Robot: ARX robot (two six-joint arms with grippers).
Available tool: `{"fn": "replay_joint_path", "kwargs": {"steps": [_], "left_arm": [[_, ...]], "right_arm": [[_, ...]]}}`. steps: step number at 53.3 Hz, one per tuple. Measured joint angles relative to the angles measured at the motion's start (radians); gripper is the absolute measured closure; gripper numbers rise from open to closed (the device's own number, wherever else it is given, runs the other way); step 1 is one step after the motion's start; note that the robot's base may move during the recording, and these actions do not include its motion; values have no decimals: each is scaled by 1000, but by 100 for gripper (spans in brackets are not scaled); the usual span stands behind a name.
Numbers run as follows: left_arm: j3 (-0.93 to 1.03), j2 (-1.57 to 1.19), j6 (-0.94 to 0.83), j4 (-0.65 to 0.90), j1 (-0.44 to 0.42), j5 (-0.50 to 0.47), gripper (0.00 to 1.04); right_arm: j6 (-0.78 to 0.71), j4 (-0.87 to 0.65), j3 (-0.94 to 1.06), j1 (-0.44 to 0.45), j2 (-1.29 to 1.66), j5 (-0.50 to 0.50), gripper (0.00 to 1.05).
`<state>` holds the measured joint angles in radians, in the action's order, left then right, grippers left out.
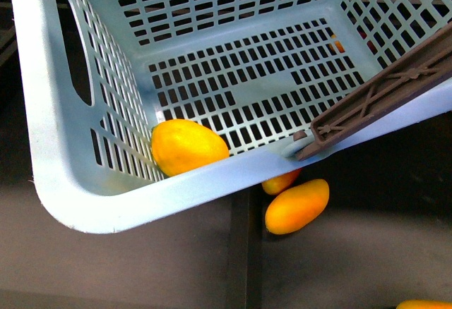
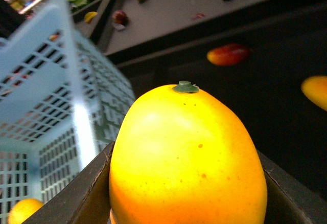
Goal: Pick lemon and mango into basket
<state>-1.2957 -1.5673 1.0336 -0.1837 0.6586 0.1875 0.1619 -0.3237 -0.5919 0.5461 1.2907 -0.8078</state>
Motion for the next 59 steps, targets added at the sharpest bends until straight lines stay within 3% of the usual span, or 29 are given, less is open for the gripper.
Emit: {"fn": "replay_joint_path", "kwargs": {"steps": [14, 22, 31, 44, 54, 59], "left_arm": [[0, 0, 0, 0, 0, 0, 98], [0, 0, 0, 0, 0, 0, 98], [0, 0, 0, 0, 0, 0, 98], [0, 0, 0, 0, 0, -2, 98], [0, 0, 0, 0, 0, 0, 98], [1, -1, -6, 0, 0, -1, 98]], "right_arm": [[146, -87, 13, -272, -211, 99, 42], [169, -158, -14, -468, -182, 260, 42], [105, -219, -57, -604, -56, 438, 42], [82, -251, -95, -705, 58, 531, 42], [73, -232, -96, -703, 50, 560, 9], [73, -189, -83, -669, 1, 539, 9]]}}
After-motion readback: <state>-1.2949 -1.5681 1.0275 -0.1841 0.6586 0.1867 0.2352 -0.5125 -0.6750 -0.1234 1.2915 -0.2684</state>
